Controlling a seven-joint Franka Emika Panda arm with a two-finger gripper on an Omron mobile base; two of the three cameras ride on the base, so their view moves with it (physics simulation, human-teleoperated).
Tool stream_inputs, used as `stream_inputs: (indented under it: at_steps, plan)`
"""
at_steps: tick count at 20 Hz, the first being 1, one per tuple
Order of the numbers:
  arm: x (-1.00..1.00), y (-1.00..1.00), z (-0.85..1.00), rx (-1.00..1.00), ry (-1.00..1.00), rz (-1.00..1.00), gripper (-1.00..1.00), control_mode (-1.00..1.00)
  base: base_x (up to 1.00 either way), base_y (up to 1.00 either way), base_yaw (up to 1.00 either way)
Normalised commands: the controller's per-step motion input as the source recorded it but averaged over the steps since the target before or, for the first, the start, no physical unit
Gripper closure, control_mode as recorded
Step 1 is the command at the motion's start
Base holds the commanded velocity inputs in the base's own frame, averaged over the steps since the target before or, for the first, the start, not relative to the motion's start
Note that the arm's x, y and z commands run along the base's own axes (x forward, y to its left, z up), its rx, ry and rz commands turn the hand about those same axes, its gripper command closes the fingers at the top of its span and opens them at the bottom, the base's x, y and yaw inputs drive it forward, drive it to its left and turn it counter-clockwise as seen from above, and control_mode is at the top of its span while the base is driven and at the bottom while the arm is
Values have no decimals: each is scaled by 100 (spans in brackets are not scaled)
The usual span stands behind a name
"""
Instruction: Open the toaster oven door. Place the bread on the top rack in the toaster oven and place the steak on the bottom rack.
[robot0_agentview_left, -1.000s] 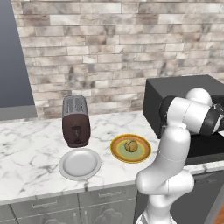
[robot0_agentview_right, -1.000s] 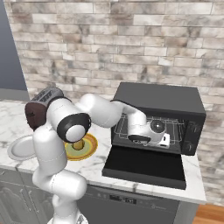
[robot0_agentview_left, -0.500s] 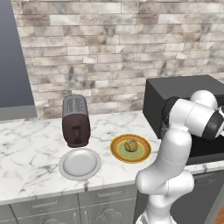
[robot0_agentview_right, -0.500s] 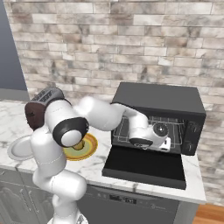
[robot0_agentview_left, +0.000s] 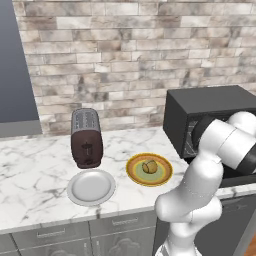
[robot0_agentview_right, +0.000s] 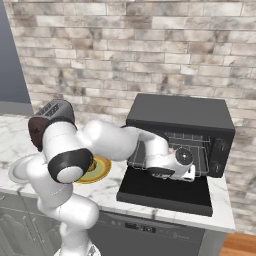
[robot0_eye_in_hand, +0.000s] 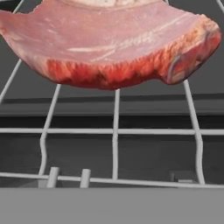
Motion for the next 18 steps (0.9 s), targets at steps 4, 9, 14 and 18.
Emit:
stream_inputs:
  at_steps: [4,9,14,18]
  plan:
    - [-7,0,34,1,2,0,-100,-100,0,0,0]
    - [-10,0,45,1,0,0,-100,-100,0,0,0]
    - [-1,0,50,0,4,0,-100,-100,0,0,0]
    - [0,0,48,0,9,0,-100,-100,0,0,0]
